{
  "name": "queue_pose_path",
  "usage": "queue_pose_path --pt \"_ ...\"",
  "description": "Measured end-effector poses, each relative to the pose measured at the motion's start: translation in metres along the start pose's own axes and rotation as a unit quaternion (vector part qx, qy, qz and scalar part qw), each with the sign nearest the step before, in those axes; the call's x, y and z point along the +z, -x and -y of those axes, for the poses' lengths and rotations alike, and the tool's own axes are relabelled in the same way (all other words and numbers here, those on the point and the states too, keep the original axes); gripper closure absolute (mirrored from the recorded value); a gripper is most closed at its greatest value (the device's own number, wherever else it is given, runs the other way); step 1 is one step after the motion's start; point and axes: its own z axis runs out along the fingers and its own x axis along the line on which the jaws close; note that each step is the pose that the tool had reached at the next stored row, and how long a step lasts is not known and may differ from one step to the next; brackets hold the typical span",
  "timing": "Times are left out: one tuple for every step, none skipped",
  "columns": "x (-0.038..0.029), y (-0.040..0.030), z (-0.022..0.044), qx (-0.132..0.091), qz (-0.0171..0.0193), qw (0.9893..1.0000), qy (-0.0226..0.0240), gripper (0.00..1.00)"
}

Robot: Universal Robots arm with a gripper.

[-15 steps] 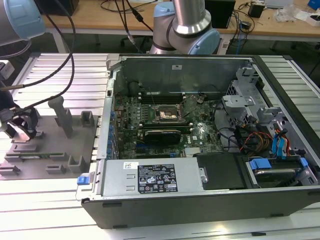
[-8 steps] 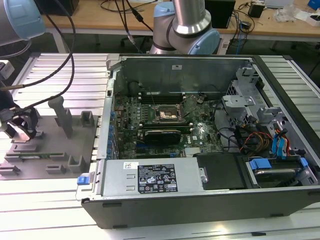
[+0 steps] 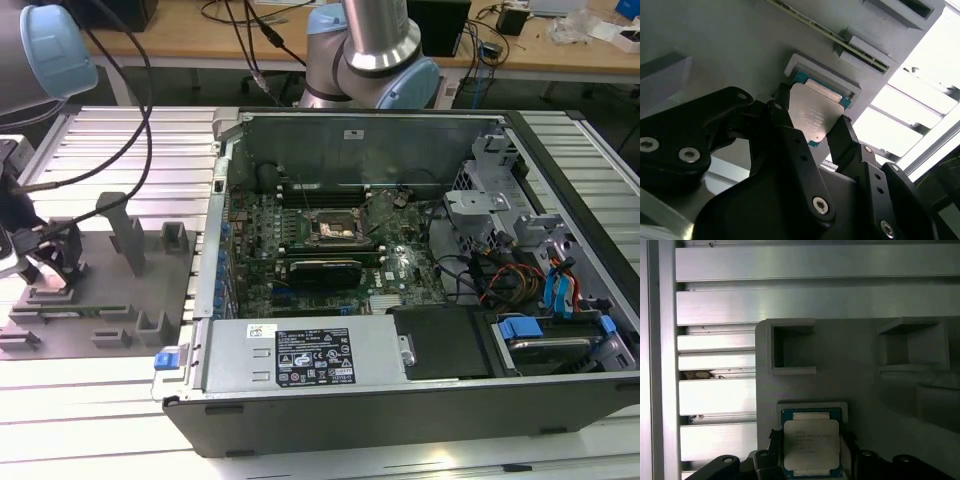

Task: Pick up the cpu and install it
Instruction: 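Pick up the cpu and move it towards the insertion slot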

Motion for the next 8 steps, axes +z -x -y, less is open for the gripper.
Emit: queue_pose_path --pt "0.0005 0.0 0.0001 0.0 0.0 1.0 0.0 0.46" --pt "0.0011 0.0 0.0001 -0.001 0.0 1.0 0.0 0.46" --pt "0.0019 0.0 0.0001 -0.001 0.0 1.0 0.0 0.46" --pt "0.0026 -0.0001 0.0002 -0.001 -0.0001 1.0 0.0 0.46" --pt "0.003 -0.0001 0.0002 -0.001 -0.0002 1.0 -0.0001 0.46" --pt "0.0031 -0.0001 0.0002 -0.001 -0.0002 1.0 -0.0001 0.46" --pt "0.0031 -0.0001 0.0002 -0.001 -0.0003 1.0 -0.0001 0.46" --pt "0.0032 -0.0001 0.0002 -0.001 -0.0002 1.0 -0.0001 0.46"
